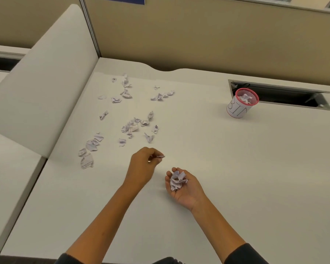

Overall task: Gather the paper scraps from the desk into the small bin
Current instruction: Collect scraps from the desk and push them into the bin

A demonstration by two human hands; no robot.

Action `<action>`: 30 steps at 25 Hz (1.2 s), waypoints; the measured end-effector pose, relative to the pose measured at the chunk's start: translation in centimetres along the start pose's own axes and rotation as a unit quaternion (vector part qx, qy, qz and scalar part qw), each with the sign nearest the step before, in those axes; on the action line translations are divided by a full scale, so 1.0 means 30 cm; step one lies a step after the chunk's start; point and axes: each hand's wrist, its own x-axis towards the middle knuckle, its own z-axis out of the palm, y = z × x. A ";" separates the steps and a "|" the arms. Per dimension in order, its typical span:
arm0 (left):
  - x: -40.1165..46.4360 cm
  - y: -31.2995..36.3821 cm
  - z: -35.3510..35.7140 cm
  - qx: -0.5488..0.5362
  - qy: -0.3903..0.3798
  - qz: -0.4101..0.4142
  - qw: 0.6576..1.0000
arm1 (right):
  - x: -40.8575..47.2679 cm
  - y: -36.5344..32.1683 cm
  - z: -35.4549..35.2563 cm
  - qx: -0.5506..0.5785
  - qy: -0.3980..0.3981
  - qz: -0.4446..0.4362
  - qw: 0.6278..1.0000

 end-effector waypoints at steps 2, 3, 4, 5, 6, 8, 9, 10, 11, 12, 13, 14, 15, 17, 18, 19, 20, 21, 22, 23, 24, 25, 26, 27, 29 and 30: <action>0.000 0.093 0.064 -0.003 -0.036 0.031 0.999 | -0.006 -0.063 0.000 -0.007 -0.017 -0.005 1.000; 0.000 0.129 0.094 0.004 -0.061 0.036 0.997 | -0.010 -0.094 0.000 0.002 -0.032 -0.009 0.999; -0.001 0.157 0.121 0.011 -0.091 0.035 0.995 | -0.014 -0.123 -0.001 0.020 -0.048 -0.014 0.999; -0.002 0.179 0.147 0.010 -0.119 0.033 0.992 | -0.019 -0.153 -0.004 0.039 -0.064 -0.019 0.997; -0.002 0.196 0.172 0.001 -0.139 0.031 0.990 | -0.021 -0.184 -0.012 0.054 -0.075 -0.022 0.996; 0.008 0.225 0.216 -0.039 -0.141 0.034 0.989 | -0.024 -0.255 -0.030 0.069 -0.070 -0.019 0.995; 0.019 0.234 0.231 -0.066 -0.120 0.038 0.990 | -0.026 -0.289 -0.037 0.076 -0.061 -0.015 0.995; 0.033 0.237 0.247 -0.084 -0.085 0.042 0.992 | -0.029 -0.324 -0.044 0.088 -0.054 -0.012 0.995; 0.048 0.231 0.260 -0.087 -0.041 0.048 0.994 | -0.037 -0.358 -0.049 0.100 -0.051 -0.010 0.994; 0.066 0.219 0.278 -0.074 0.003 0.053 0.996 | -0.044 -0.396 -0.053 0.110 -0.051 -0.010 0.993; 0.082 0.198 0.295 -0.050 0.041 0.057 0.996 | -0.052 -0.436 -0.056 0.118 -0.054 -0.013 0.991; 0.098 0.170 0.315 -0.017 0.066 0.060 0.996 | -0.062 -0.482 -0.055 0.123 -0.059 -0.020 0.990; 0.114 0.139 0.339 0.024 0.075 0.058 0.995 | -0.071 -0.536 -0.051 0.125 -0.064 -0.033 0.989; 0.144 0.082 0.393 0.114 0.063 0.045 0.990 | -0.085 -0.671 -0.043 0.122 -0.072 -0.071 0.987; 0.157 0.060 0.421 0.152 0.054 0.040 0.986 | -0.090 -0.746 -0.037 0.115 -0.076 -0.094 0.986; 0.167 0.044 0.445 0.185 0.045 0.039 0.981 | -0.094 -0.820 -0.028 0.102 -0.080 -0.115 0.985; 0.174 0.035 0.467 0.217 0.038 0.037 0.975 | -0.097 -0.894 -0.020 0.086 -0.082 -0.139 0.983; 0.178 0.028 0.484 0.251 0.030 0.036 0.967 | -0.097 -0.963 -0.010 0.070 -0.080 -0.165 0.981; 0.182 0.022 0.499 0.285 0.025 0.037 0.957 | -0.095 -1.032 0.000 0.053 -0.075 -0.192 0.977; 0.182 0.017 0.508 0.314 0.021 0.039 0.949 | -0.092 -1.095 0.012 0.038 -0.068 -0.217 0.973; 0.181 0.013 0.514 0.335 0.018 0.039 0.941 | -0.088 -1.154 0.027 0.023 -0.059 -0.240 0.969; 0.182 0.009 0.520 0.351 0.014 0.037 0.935 | -0.079 -1.211 0.038 0.009 -0.049 -0.262 0.964; 0.183 0.004 0.525 0.364 0.012 0.032 0.931 | -0.065 -1.263 0.053 -0.010 -0.036 -0.282 0.959; 0.186 0.000 0.533 0.373 0.013 0.026 0.927 | -0.045 -1.310 0.067 -0.043 -0.016 -0.302 0.952; 0.193 -0.010 0.545 0.381 0.019 0.016 0.924 | -0.002 -1.373 0.093 -0.169 0.057 -0.343 0.922; 0.197 -0.013 0.549 0.383 0.020 0.012 0.923 | 0.018 -1.391 0.103 -0.247 0.097 -0.366 0.892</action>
